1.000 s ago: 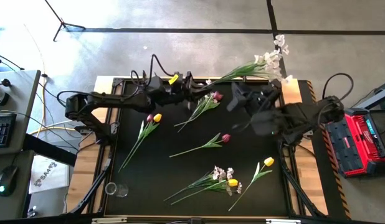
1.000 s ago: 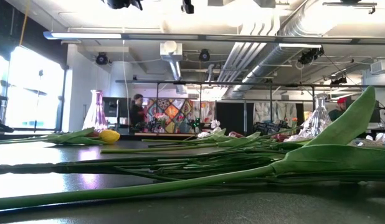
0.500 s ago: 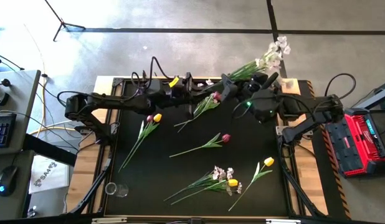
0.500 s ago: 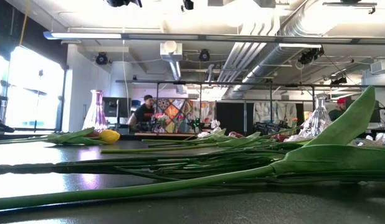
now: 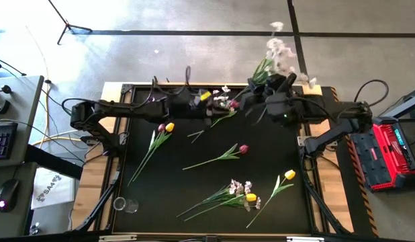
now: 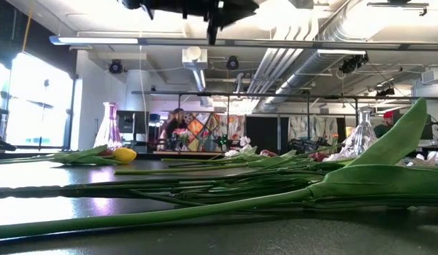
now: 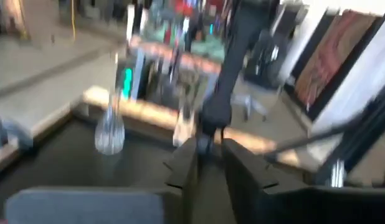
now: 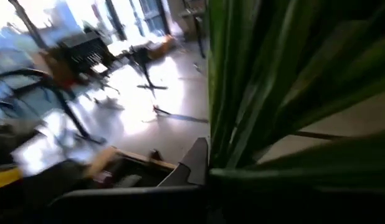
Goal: Sort flowers into vase by color
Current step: Put the bottom right white flower into the top right transparent vase
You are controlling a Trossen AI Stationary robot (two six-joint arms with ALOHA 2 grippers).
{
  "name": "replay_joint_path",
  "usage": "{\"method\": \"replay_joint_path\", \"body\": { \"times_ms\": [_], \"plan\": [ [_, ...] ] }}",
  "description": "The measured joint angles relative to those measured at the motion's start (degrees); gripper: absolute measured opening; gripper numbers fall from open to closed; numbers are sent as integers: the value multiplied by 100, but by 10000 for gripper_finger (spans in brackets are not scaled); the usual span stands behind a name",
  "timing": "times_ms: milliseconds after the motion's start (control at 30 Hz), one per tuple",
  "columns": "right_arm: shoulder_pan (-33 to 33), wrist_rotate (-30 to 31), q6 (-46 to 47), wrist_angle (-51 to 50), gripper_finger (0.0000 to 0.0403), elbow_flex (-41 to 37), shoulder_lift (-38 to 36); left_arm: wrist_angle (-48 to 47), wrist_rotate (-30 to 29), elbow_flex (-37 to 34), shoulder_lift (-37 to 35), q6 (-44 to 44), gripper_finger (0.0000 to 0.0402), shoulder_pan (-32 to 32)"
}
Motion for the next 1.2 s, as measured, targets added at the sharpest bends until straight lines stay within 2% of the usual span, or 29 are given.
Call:
{"method": "replay_joint_path", "body": {
  "times_ms": [200,400,500,700,833,933,1067,1200],
  "plan": [
    [-685,-433,852,-2035,1,0,-150,-720,62,-2,-63,-68,126,46],
    [-1153,-531,1382,-3615,0,0,-167,-966,-78,-49,-572,-10,124,241],
    [-1266,-491,1710,-4053,0,-53,-191,-1221,-212,-244,-965,122,116,418],
    [-1432,-379,1921,-3502,0,-1259,-951,-1216,-401,-1112,-1779,-116,107,610],
    [-1453,-504,2119,-2618,0,-2404,-1800,-848,-757,-1793,-2324,-336,106,479],
    [-1450,-428,1874,-1858,0,-3125,-2393,-632,-1000,-2177,-2587,-481,106,387],
    [-1453,-277,1369,-1078,0,-3794,-2871,-484,-1167,-2392,-2697,-895,106,356],
    [-1537,-255,1108,-888,0,-4082,-3009,-469,-1089,-2396,-2699,-913,106,339]
  ]
}}
